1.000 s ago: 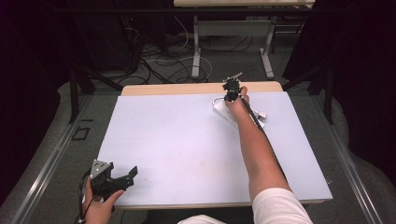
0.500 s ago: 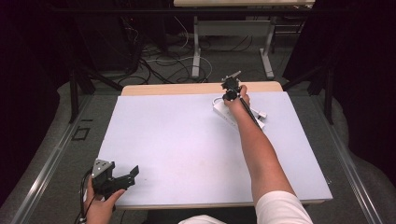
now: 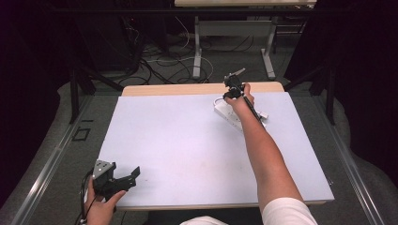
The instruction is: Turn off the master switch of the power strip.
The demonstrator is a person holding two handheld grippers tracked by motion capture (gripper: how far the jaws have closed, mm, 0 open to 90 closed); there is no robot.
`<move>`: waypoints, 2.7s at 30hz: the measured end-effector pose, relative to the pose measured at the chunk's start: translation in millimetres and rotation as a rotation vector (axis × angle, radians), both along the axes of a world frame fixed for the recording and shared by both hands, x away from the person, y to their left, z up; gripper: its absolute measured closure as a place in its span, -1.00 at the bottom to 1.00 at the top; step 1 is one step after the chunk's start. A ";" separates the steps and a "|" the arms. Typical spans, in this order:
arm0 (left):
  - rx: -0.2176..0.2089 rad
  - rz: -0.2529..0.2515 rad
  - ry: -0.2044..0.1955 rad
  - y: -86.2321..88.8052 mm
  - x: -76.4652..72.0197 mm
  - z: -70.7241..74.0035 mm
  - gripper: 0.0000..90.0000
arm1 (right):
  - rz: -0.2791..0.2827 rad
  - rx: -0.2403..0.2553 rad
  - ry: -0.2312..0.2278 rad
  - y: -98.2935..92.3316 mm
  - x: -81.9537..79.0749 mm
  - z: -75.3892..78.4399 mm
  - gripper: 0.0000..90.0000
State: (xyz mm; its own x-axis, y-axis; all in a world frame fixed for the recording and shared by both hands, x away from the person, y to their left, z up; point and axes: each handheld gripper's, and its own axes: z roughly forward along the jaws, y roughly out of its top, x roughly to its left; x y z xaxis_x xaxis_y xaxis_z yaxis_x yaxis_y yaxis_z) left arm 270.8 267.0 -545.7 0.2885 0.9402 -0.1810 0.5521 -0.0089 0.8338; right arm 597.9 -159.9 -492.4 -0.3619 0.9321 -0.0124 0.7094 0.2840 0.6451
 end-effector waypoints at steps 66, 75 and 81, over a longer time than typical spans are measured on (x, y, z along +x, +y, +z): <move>0.016 -0.053 0.019 -10.4 8.7 -1.2 -0.96 | 0.045 -0.044 -0.069 -4.3 -76.3 26.9 -1.00; 0.010 -0.041 0.014 -9.6 9.4 -1.6 -0.96 | 0.058 -0.017 -0.087 -18.2 -97.7 28.4 -1.00; 0.011 -0.038 0.018 -9.3 9.6 -1.9 -0.96 | 0.072 0.003 -0.096 -31.0 -114.7 28.3 -1.00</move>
State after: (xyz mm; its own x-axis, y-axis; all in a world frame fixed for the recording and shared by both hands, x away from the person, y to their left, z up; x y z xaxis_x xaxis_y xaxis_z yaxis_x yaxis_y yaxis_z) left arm 280.4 257.7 -547.6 0.3207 0.9307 -0.1760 0.5657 -0.0391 0.8237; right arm 483.2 -190.9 -464.1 -0.4250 0.9039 -0.0481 0.6219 0.3301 0.7101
